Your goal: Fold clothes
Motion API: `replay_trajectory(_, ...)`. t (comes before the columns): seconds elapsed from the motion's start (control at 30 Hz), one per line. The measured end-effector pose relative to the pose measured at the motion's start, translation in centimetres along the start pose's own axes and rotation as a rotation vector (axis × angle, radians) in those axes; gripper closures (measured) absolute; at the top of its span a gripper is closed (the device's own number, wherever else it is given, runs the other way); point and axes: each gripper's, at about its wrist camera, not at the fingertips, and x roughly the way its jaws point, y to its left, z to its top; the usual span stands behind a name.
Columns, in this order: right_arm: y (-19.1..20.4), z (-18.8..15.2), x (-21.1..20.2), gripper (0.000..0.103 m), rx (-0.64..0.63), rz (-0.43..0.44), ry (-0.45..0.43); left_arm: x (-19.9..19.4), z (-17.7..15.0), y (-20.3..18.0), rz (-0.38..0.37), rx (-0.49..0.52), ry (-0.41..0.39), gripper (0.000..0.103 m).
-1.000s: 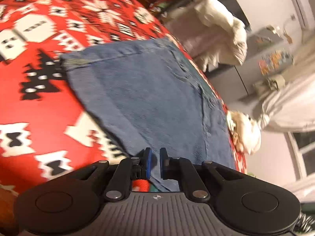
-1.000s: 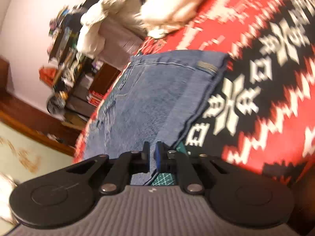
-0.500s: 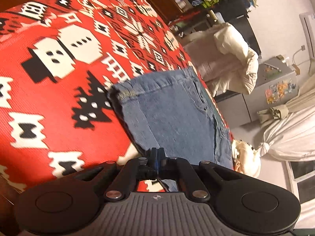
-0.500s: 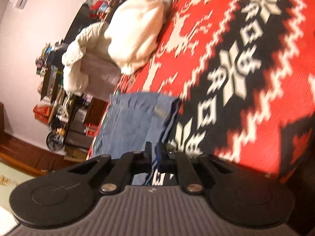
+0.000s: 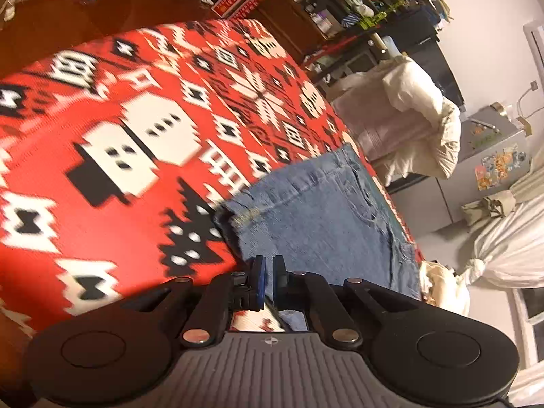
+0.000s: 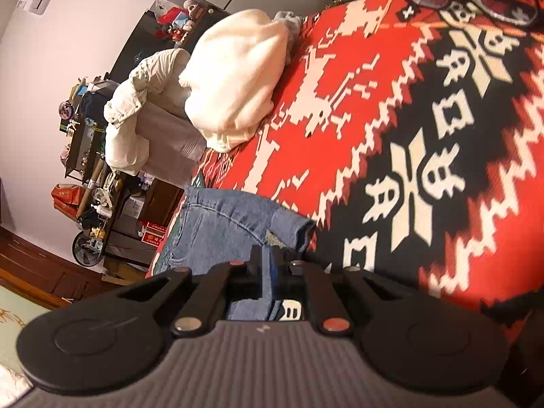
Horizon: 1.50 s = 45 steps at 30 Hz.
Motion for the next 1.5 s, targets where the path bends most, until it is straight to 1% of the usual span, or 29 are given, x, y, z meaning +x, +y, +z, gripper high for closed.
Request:
replay_trajectory(0.23, -0.1, -0.8, -1.3, 0.096, -0.024, -0.002, 0.017, -1.5, 1.3, 1.0, 0.031, -0.017, -0.058, 0.098)
replay_trajectory(0.33, -0.1, -1.1, -1.6, 0.096, -0.019, 0.008, 0.022, -1.7, 1.7, 1.0, 0.046, -0.006, -0.074, 0.09)
replay_trajectory(0.4, -0.1, -1.3, -1.7, 0.096, -0.014, 0.016, 0.022, -1.7, 1.9, 1.1, 0.047, -0.013, -0.083, 0.078)
replay_trajectory(0.5, -0.1, -1.3, -1.9, 0.096, -0.009, 0.023, 0.022, -1.7, 2.1, 1.7, 0.023, -0.063, -0.09, 0.074)
replay_trajectory(0.57, -0.1, -1.3, -1.9, 0.096, -0.007, 0.023, 0.022, -1.5, 2.2, 1.9, 0.023, -0.078, -0.092, 0.072)
replay_trajectory(0.7, -0.2, -1.2, -2.2, 0.096, -0.001, 0.029, 0.021, -0.8, 2.2, 1.8, 0.012, -0.08, -0.08, 0.072)
replay_trajectory(0.83, -0.3, -1.3, -2.4, 0.096, 0.005, 0.028, 0.022, -0.2, 2.2, 1.6, 0.006, -0.039, -0.094, 0.072)
replay_trajectory(0.87, -0.4, -1.3, -2.4, 0.096, 0.005, 0.028, 0.023, -0.2, 2.2, 1.5, 0.01, -0.023, -0.097, 0.073)
replay_trajectory(0.9, -0.4, -1.3, -2.5, 0.096, 0.006, 0.028, 0.024, -0.1, 2.2, 1.4, 0.014, -0.004, -0.1, 0.076)
replay_trajectory(0.93, -0.4, -1.4, -2.5, 0.096, 0.006, 0.027, 0.025, -0.1, 2.1, 1.2, 0.026, 0.023, -0.101, 0.078)
replay_trajectory(1.0, -0.5, -1.5, -2.5, 0.096, 0.009, 0.027, 0.028, 0.0, 1.9, 0.5, 0.066, 0.094, -0.103, 0.087)
replay_trajectory(1.13, -0.6, -1.7, -2.3, 0.096, 0.013, 0.025, 0.037, 0.4, 1.3, -1.2, 0.147, 0.237, -0.109, 0.088)
replay_trajectory(1.23, -0.5, -1.9, -2.2, 0.096, 0.012, 0.025, 0.043, 0.7, 0.8, -2.2, 0.204, 0.329, -0.124, 0.094)
replay_trajectory(1.27, -0.5, -1.9, -2.2, 0.096, 0.009, 0.025, 0.045, 0.8, 0.6, -2.5, 0.222, 0.345, -0.133, 0.095)
replay_trajectory(1.4, 0.0, -1.8, -2.4, 0.096, -0.006, 0.023, 0.046, 0.5, 0.6, -3.2, 0.264, 0.347, -0.176, 0.097)
replay_trajectory(1.5, 0.4, -1.4, -2.7, 0.096, -0.026, 0.022, 0.043, -0.4, 1.3, -3.8, 0.268, 0.351, -0.225, 0.097)
